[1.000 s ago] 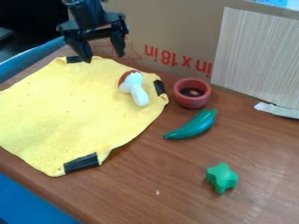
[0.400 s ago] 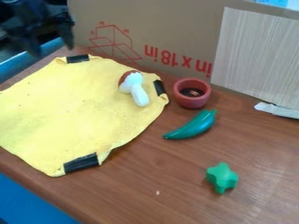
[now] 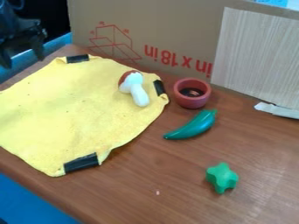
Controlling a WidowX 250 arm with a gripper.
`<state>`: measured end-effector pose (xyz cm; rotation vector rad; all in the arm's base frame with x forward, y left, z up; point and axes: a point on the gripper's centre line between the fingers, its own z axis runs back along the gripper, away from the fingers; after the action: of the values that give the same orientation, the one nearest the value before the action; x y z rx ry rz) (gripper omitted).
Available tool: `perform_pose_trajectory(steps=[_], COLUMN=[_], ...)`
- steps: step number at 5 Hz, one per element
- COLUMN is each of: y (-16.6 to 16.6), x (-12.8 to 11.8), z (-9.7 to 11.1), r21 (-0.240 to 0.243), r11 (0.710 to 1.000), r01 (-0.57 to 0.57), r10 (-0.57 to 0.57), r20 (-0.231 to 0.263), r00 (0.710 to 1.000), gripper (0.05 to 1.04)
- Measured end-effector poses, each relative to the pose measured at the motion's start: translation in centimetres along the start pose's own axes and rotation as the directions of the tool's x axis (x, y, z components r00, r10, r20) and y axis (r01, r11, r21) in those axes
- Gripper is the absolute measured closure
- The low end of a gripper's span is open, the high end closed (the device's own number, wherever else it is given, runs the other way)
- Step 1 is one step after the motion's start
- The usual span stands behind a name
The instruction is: Fold the cloth from bottom left to top right to cover the white figure
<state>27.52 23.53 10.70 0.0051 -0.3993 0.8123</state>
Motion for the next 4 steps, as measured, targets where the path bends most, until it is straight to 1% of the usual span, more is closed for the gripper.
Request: perform_pose_trajectory(steps=[1, 2, 3, 4], y=[1.6, 3.7, 5.5, 6.4], x=[-0.3, 0.0, -1.1, -1.9], z=[-1.4, -1.3, -1.8, -2.4], r21=[0.025, 0.026, 0.03, 0.038], r11=[0.999, 0.996, 0.99, 0.984], r01=[0.037, 0.082, 0.137, 0.175], r10=[-0.036, -0.081, -0.136, -0.175], r20=[-0.035, -0.015, -0.023, -0.013], r00=[0.999, 0.997, 0.99, 0.985], gripper=[0.083, 0.083, 0.083, 0.083])
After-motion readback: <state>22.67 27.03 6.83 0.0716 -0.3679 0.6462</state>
